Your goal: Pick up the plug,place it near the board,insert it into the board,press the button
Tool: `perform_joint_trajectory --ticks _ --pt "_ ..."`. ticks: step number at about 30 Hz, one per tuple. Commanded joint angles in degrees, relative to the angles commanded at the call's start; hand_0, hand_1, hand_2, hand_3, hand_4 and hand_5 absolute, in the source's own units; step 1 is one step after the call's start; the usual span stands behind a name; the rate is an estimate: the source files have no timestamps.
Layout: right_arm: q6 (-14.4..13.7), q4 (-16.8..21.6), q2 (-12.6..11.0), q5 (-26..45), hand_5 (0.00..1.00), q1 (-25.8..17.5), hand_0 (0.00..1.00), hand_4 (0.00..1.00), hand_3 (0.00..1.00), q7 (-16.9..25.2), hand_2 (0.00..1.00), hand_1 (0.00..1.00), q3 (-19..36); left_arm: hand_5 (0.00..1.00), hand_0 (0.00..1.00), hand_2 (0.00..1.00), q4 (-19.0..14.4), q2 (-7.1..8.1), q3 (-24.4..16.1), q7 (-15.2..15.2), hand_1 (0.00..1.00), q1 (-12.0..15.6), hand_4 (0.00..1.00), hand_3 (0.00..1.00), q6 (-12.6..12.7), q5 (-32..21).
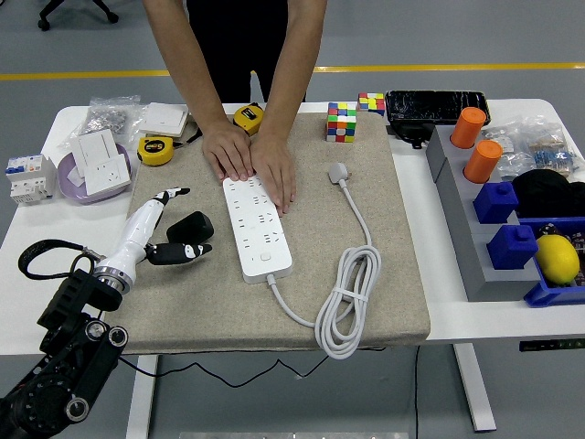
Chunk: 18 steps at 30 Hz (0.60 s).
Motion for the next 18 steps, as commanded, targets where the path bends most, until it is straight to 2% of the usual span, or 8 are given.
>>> perform_joint_trajectory --ticks 6,7,12,13,18 --pt "0.0 0.0 0.0 0.2 0.987 0.0 0.795 0.998 0.75 0.1 0.709 0.701 -0.4 0.097 0.998 0.904 4.0 -0.59 0.3 -0.6 0.996 -1.5 0.998 0.841 2.0 0.8" --pt "0.0 0.0 0.0 0.3 0.987 0.0 0.795 0.998 0.75 0.1 0.709 0.701 -0.4 0.105 0.894 0.781 4.5 -0.59 0.3 -0.7 0.875 -1.7 0.998 0.743 2.5 0.9" --pt "0.0 0.0 0.0 0.2 0.987 0.0 0.795 0.998 0.75 0.0 0.709 0.701 -0.3 0.105 0.894 0.781 6.3 -0.59 0.4 -1.0 0.875 -2.7 0.998 0.743 4.6 1.6" --pt "0.0 0.0 0.0 0.1 0.987 0.0 0.796 0.998 0.749 0.0 0.709 0.701 -0.1 0.203 0.736 0.509 6.7 -0.59 0.3 -1.0 0.68 -3.0 0.764 0.491 5.0 1.7" --pt "0.0 0.0 0.0 0.1 0.987 0.2 0.796 0.998 0.749 0.0 0.709 0.701 -0.1 0.203 0.736 0.509 8.0 -0.59 0.3 -1.0 0.68 -4.0 0.764 0.491 6.3 2.4"
